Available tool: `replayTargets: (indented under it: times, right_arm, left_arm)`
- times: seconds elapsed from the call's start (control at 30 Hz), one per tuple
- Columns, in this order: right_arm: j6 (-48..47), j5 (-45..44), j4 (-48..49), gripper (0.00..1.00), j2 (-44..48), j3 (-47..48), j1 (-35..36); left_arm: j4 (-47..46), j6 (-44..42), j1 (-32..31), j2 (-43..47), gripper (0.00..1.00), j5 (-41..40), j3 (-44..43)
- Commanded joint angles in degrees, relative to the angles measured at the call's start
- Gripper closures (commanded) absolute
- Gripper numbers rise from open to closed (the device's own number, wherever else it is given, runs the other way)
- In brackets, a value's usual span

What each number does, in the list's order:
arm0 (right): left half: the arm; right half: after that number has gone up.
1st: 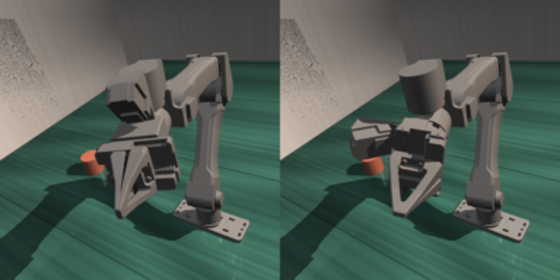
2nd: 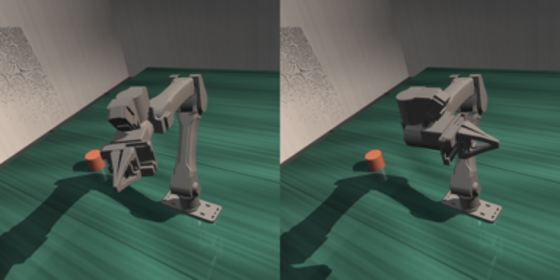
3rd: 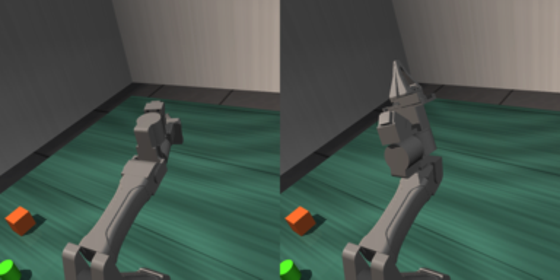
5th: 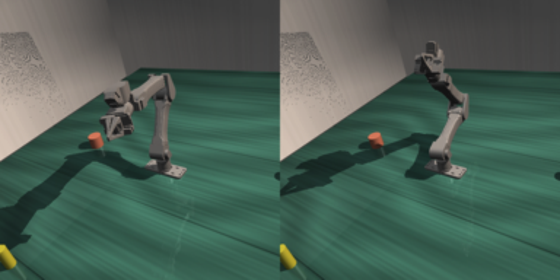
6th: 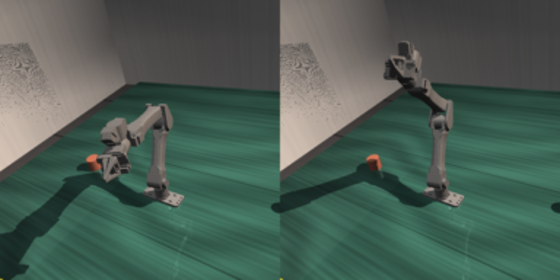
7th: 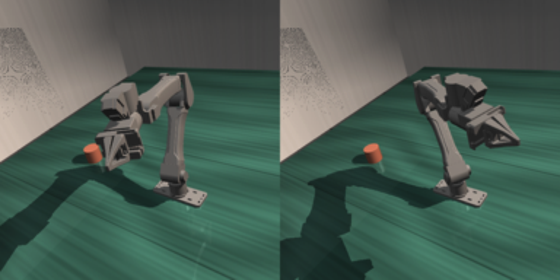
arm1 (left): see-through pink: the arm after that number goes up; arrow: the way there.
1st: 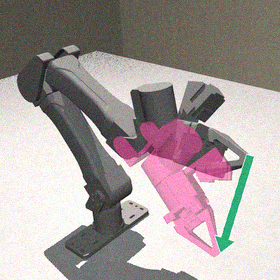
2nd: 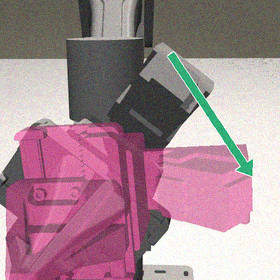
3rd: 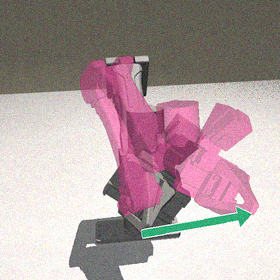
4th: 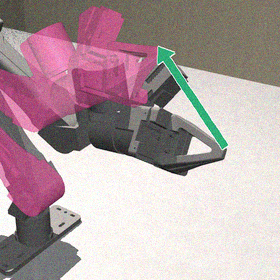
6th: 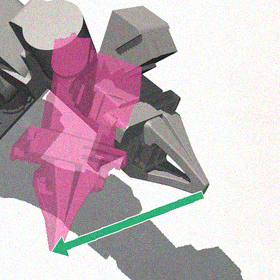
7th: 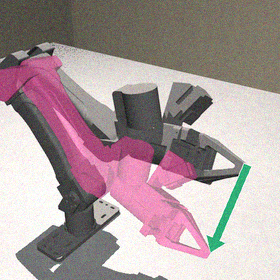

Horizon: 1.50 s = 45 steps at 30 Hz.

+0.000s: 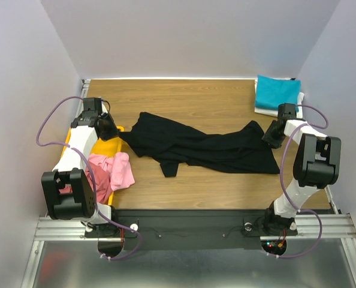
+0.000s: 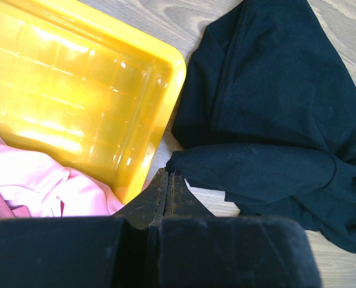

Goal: Fold and stack the t-shirts
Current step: Flatten the tshirt out

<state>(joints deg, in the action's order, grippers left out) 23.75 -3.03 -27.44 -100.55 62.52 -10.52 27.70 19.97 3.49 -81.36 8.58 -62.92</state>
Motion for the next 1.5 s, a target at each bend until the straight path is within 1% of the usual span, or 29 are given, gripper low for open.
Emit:
replayTargets:
  times: [0.0,0.1,0.2,0.23,0.3,0.53,0.7,0.8,0.93,1.1,1.33,1.43,1.47]
  right_arm:
    - [-0.63,-0.05,0.63,0.62,0.62,-1.35,-0.37]
    - [-0.72,1.09,0.63,0.69,0.71,-1.35,-0.37]
    - [-0.81,1.97,0.55,0.82,1.15,-1.17,-0.37]
    - [-0.63,1.97,0.55,0.92,1.58,-1.17,-0.37]
    - [-0.55,1.71,0.46,0.99,2.20,-1.17,-0.37]
    - [-0.02,1.62,-0.51,0.99,5.98,-0.74,-0.37]
    - [-0.11,2.14,-1.83,0.88,6.95,-0.03,-0.37]
    - [-0.10,2.68,-2.09,0.86,7.21,-0.47,-0.37]
    - [-0.46,2.76,-2.27,0.80,7.48,-1.79,-0.37]
    - [-0.90,2.76,-2.35,0.79,6.95,-3.55,-0.37]
    - [-1.07,2.68,-2.44,0.76,6.60,-3.55,-0.37]
    - [-1.07,2.76,-2.44,0.76,6.95,-3.46,-0.37]
    - [-1.07,2.68,-2.44,0.79,7.38,-3.46,-0.37]
  left_arm:
    - [0.25,-0.89,0.29,0.59,1.00,0.47,-1.51]
    - [0.16,-0.89,0.21,0.59,1.00,0.47,-1.42]
    - [0.07,-0.89,0.29,0.59,1.00,0.47,-1.33]
    - [0.07,-0.89,0.29,0.59,1.00,0.47,-1.25]
    - [-0.11,-0.98,0.38,0.59,1.00,0.56,-1.16]
    - [-0.02,-0.89,0.29,0.68,1.00,0.65,-1.24]
    - [0.07,-0.98,0.29,0.50,1.00,0.91,-1.68]
    - [-0.02,-0.89,0.29,0.59,1.00,1.00,-1.77]
    - [-0.28,-0.63,0.29,0.77,1.00,1.26,-1.42]
    - [-0.46,-0.54,0.29,1.21,1.00,1.53,-0.72]
    - [-0.37,-0.54,0.21,1.73,1.00,1.35,-0.28]
    - [-0.37,-0.45,0.38,2.00,1.00,1.35,-0.19]
    - [-0.37,-0.45,0.29,1.91,1.00,1.35,-0.28]
